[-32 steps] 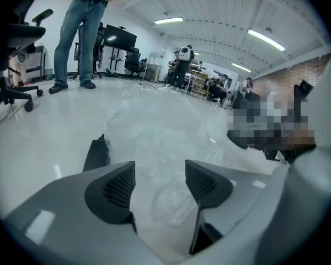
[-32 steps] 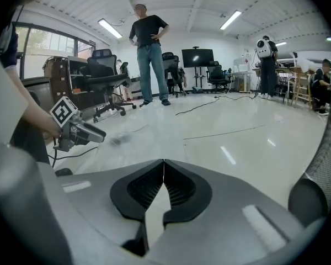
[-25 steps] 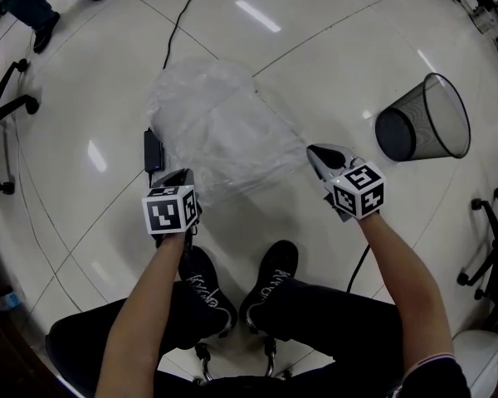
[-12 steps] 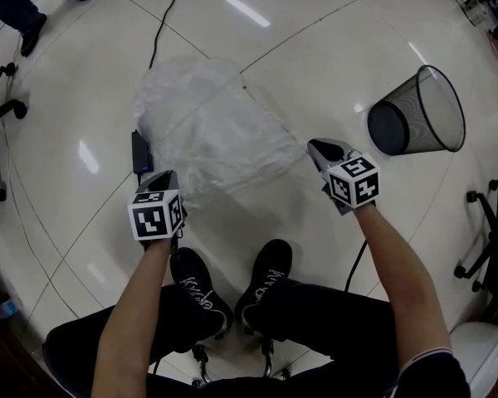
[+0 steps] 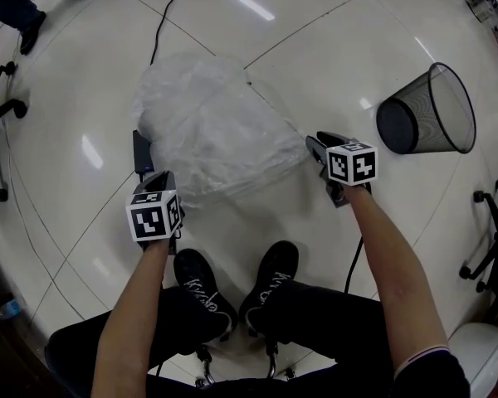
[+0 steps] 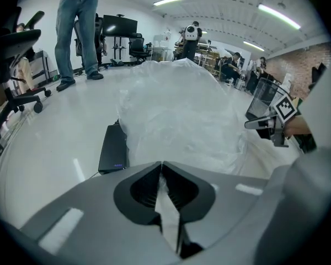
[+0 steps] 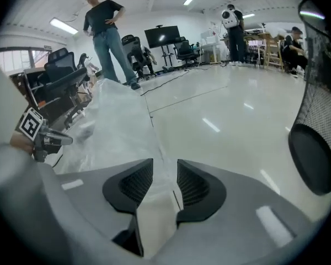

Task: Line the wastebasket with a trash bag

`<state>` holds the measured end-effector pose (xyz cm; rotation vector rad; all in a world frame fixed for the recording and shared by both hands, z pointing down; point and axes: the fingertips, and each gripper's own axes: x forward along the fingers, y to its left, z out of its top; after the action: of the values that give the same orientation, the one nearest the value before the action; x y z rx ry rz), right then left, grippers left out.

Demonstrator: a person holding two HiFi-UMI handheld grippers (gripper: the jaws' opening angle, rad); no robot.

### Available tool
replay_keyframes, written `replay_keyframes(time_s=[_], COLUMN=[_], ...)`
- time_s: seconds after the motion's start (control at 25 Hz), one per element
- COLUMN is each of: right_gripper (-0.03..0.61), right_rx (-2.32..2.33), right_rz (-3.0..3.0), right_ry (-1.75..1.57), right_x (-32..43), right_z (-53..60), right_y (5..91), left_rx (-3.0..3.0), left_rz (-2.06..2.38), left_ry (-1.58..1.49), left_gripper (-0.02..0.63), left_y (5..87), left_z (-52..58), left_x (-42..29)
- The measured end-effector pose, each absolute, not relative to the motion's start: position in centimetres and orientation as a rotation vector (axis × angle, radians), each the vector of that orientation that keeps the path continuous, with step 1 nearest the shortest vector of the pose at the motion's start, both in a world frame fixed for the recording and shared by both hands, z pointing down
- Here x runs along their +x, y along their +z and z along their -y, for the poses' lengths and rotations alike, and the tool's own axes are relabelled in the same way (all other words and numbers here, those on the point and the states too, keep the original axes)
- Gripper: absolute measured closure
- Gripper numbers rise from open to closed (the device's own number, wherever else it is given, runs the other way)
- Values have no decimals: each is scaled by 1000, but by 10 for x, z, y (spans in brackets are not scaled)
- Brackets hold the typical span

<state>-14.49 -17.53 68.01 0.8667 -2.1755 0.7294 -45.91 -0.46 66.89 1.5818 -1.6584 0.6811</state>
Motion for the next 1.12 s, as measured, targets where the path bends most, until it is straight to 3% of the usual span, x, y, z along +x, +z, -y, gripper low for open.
replay_keyframes(time_s=[0.16, 0.28, 0.48, 0.52, 0.64, 0.92, 1.0, 1.08, 1.12], right_gripper=[455, 577, 577, 570, 437, 424, 478, 575, 577], right_rx=[784, 731, 722, 733, 757, 781, 763, 741, 730], right_rz=[2132, 2104, 2125, 2126, 2116, 2058, 2027, 2010, 2014], right_ry=[772, 739, 722, 731, 761, 761, 742, 714, 707], right_x=[-155, -154, -152, -151, -148, -151, -151, -150, -150], right_z=[161, 149, 146, 148, 150, 150, 146, 142, 141], right_y=[694, 696, 685, 685, 687, 705, 711, 714, 713], left_rx=[1583, 1588, 1611, 1614, 1616, 1607, 1603, 1601, 1602], left_rz=[1654, 1652, 1659, 1660, 1658, 1643, 1638, 1637, 1639], left_ry=[679, 678, 677, 677, 680, 688, 693, 697, 697], left_gripper=[601, 602, 602, 601, 602, 601, 601, 601, 601], left_y=[670, 669, 658, 657, 658, 667, 670, 671, 671], left_z=[5, 4, 6, 6, 5, 4, 3, 3, 3], left_x=[-460, -460, -460, -460, -458, -457, -457, -459, -459])
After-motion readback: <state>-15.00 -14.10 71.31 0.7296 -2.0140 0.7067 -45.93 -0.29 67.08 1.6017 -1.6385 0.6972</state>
